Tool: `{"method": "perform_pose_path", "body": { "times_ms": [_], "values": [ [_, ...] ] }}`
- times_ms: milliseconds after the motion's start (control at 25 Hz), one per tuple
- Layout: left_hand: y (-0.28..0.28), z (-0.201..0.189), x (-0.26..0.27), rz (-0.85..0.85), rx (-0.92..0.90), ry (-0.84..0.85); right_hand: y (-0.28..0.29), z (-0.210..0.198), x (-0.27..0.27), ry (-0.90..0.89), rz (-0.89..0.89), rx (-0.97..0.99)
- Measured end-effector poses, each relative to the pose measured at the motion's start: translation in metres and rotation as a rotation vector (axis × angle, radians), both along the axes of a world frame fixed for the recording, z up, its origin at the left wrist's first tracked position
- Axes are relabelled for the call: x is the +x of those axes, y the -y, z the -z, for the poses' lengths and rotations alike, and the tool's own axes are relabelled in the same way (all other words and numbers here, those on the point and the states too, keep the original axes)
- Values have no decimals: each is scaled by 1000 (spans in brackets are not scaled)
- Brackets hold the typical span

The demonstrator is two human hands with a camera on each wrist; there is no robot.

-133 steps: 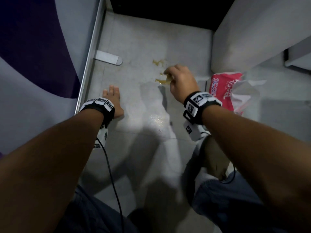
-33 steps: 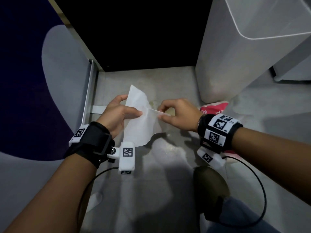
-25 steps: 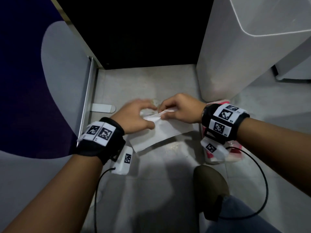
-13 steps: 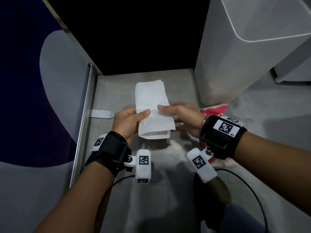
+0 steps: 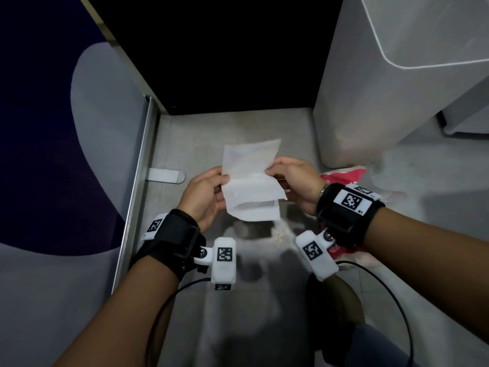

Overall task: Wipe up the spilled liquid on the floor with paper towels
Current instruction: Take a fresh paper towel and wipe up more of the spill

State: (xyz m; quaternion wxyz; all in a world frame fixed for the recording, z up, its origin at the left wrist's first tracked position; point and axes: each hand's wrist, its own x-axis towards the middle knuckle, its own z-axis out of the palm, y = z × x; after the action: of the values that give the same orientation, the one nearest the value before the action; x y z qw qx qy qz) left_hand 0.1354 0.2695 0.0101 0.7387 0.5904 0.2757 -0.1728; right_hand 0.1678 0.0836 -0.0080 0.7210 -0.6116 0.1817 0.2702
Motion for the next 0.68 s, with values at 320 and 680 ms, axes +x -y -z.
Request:
{"method": "perform_pose_path", "body": {
  "times_ms": [320,680],
  "values": [
    [-11,5,-4,-7,40,63,-8,17,3,-285,-399,346],
    [-45,70,-4,231,676,-85,-21,13,99,398,-433,-832]
  ]
}}
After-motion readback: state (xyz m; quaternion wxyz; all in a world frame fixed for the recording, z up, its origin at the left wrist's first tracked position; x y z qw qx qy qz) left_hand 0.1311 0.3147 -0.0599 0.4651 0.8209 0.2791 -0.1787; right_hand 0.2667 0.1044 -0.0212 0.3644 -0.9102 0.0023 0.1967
